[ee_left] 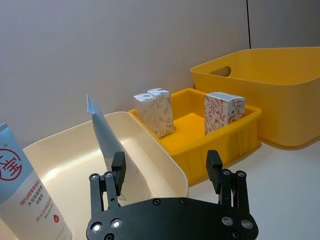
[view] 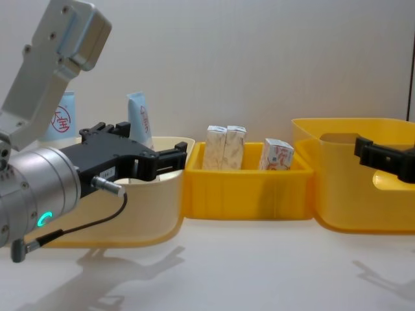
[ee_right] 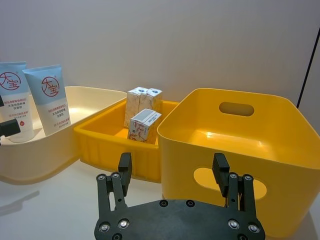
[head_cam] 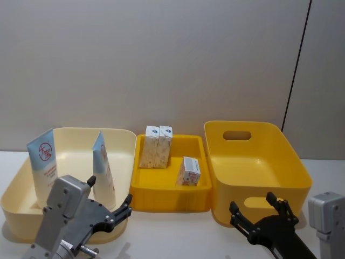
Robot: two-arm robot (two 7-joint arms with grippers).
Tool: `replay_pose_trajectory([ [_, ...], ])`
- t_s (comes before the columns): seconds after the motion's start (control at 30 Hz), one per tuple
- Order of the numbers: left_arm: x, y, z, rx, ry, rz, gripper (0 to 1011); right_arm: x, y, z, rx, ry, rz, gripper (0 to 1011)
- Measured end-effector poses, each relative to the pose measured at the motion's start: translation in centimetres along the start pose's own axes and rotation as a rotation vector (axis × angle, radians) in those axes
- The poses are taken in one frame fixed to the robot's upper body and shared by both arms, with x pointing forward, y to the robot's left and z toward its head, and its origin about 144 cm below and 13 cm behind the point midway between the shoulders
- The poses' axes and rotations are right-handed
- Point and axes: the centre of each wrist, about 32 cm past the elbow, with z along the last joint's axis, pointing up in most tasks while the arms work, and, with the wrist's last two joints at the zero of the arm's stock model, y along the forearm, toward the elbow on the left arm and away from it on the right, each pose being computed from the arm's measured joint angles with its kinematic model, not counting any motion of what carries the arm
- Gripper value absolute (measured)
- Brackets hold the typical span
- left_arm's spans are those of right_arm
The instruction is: Bimanual collaborative sorting of washing and personal care products
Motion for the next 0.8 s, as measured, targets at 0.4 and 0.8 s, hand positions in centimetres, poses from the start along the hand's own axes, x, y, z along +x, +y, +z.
replay_pose_trajectory([
  [0.4, 0.00, 0.00, 0.00, 0.000, 0.000, 0.000, 1000, 0.00, 0.00, 0.00, 0.000, 0.000, 0.000, 1001],
  [0.8, 0.00, 0.00, 0.00, 0.000, 0.000, 0.000, 1000, 0.00, 0.00, 0.00, 0.000, 0.000, 0.000, 1001],
])
